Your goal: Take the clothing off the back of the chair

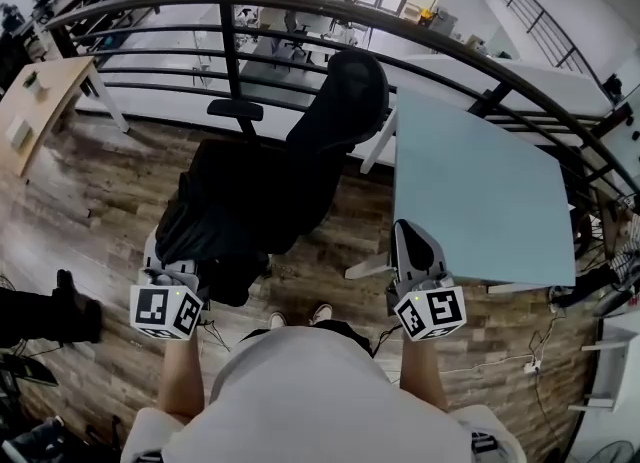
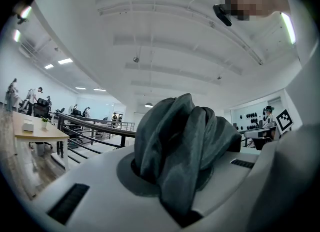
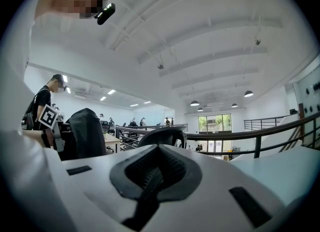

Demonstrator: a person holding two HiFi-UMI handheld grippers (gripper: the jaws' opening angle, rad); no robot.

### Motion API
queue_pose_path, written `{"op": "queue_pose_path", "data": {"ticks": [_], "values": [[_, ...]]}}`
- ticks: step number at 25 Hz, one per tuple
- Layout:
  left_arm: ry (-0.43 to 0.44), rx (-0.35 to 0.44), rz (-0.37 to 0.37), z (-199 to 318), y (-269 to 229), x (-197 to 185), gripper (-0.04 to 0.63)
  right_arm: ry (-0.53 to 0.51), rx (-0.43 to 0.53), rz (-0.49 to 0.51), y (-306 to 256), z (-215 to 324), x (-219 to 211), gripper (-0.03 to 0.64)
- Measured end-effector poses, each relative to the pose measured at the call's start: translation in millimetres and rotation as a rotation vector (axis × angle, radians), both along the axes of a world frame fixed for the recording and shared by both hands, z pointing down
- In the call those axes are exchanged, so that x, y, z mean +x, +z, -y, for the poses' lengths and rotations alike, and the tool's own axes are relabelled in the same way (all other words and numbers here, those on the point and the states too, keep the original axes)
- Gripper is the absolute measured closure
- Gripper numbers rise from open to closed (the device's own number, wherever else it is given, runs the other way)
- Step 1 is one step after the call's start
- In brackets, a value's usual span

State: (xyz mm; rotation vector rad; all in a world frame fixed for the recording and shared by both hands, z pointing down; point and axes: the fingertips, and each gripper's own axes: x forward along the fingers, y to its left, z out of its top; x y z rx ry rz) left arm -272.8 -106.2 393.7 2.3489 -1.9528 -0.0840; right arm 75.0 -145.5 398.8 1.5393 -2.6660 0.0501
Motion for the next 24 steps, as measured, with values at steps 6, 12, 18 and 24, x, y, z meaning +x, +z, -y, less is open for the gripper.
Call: {"op": "queue_pose_path", "data": {"ticks": [6, 12, 18, 24], "values": [[0.012, 0.019, -0.007, -11, -7, 1, 0.548, -0.001, -0.007, -0.031, 5, -11, -8, 0.598], [0.007, 0.010, -0.008, -14, 1, -1, 0.548, 0.000, 0.001, -0.048, 4, -18, -8, 0.597], [0.031, -0.003, -0.006, -10, 8, 3, 0.548, 0.034, -0.017, -0.060, 11, -33, 1, 0.598], [0.058, -0.003, 0.000, -6, 11, 14, 0.548, 0.075, -0.029, -0.050, 16, -37, 17, 0.598]]}}
